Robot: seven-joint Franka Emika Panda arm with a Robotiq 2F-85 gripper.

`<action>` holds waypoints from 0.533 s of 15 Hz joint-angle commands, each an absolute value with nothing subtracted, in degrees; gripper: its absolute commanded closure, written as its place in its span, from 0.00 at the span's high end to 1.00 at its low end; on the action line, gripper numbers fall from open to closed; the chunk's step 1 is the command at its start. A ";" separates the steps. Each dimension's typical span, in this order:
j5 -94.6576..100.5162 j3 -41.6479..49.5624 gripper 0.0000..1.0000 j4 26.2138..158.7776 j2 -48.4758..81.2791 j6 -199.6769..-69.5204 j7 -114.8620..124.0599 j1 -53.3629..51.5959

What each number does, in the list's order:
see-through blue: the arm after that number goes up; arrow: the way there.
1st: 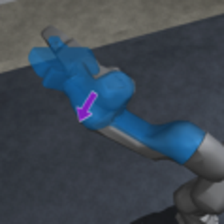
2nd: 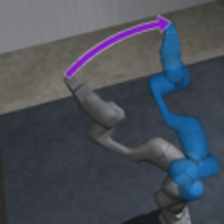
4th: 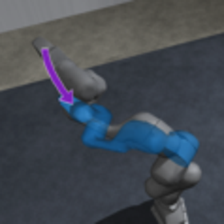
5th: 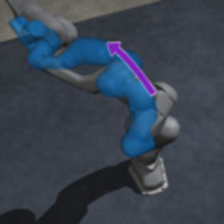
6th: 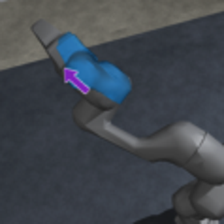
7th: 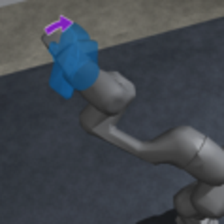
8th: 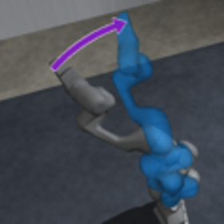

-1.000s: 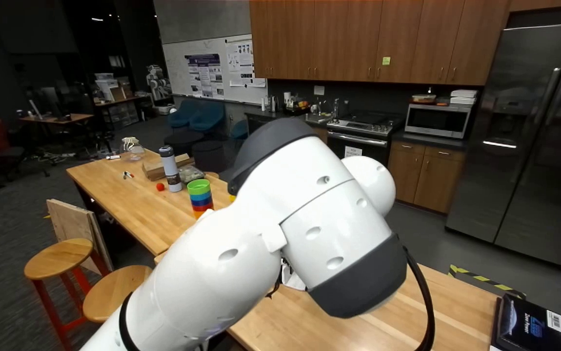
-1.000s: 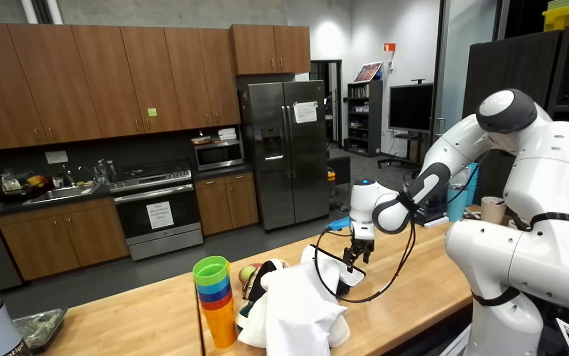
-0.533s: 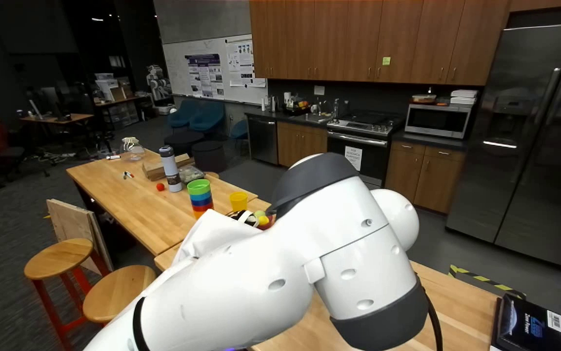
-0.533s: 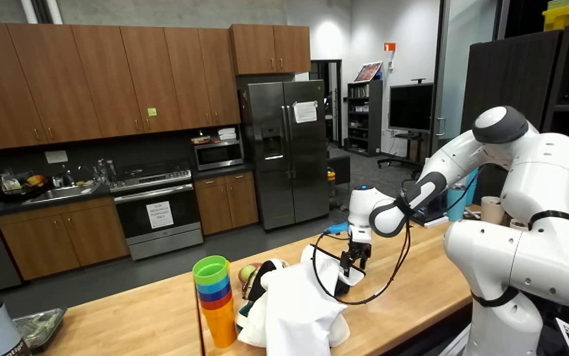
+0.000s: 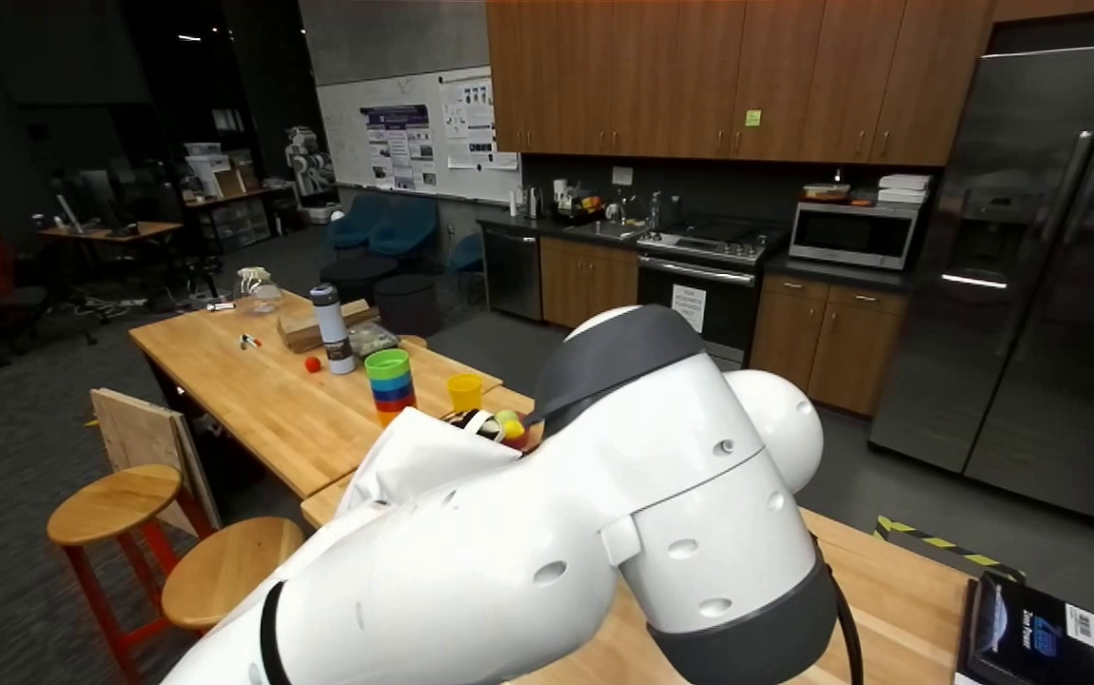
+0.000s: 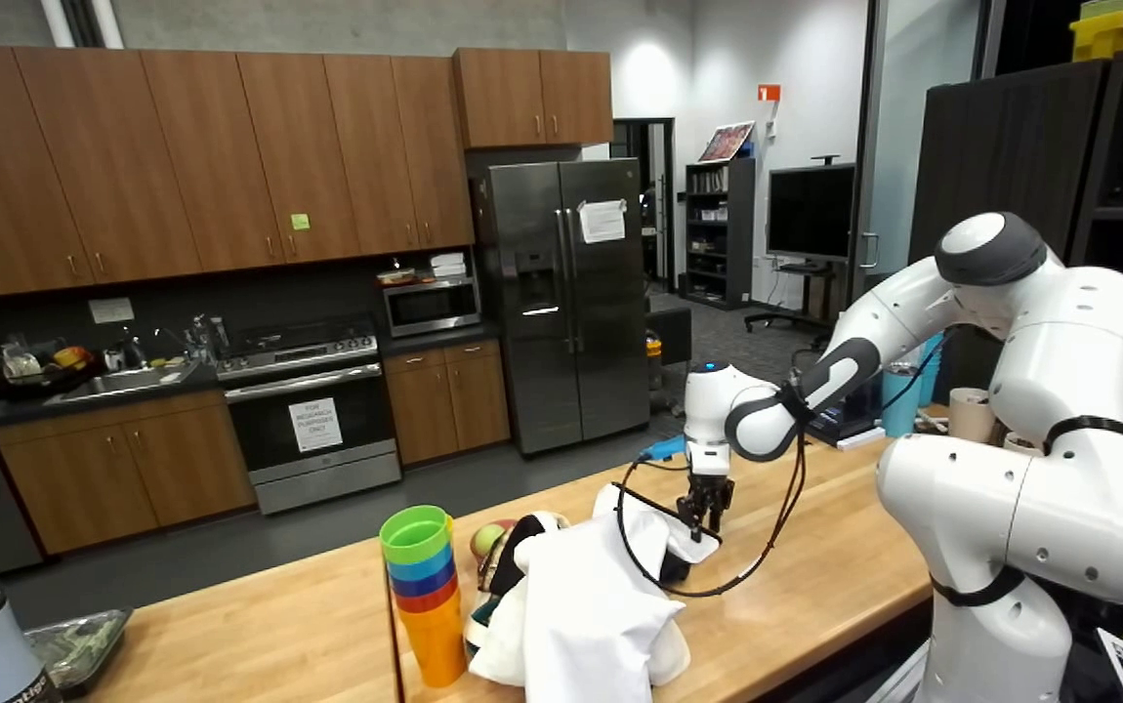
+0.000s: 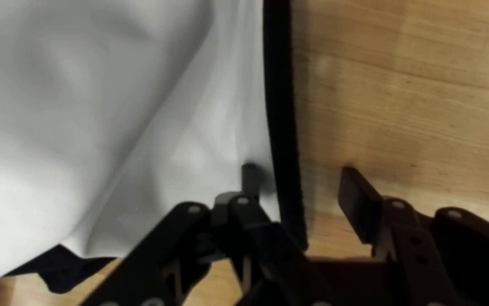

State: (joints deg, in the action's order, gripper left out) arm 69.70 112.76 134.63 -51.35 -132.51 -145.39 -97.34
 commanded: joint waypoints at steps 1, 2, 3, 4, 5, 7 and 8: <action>72.68 112.41 0.20 133.58 -54.42 -131.03 -144.43 -96.88; 72.95 112.30 0.13 133.30 -54.68 -130.50 -144.81 -96.78; 73.28 112.13 0.04 133.36 -54.67 -130.15 -144.77 -96.52; 73.58 111.92 0.00 133.78 -54.55 -129.97 -144.44 -95.95; 73.87 111.86 0.00 133.80 -54.67 -129.89 -144.49 -95.68; 74.45 111.34 0.02 133.99 -54.26 -129.52 -144.19 -95.51; 74.69 110.70 0.02 134.29 -53.15 -128.54 -143.69 -95.57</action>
State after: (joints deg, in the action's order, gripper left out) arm 72.13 111.83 134.06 -52.12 -130.37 -145.29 -96.28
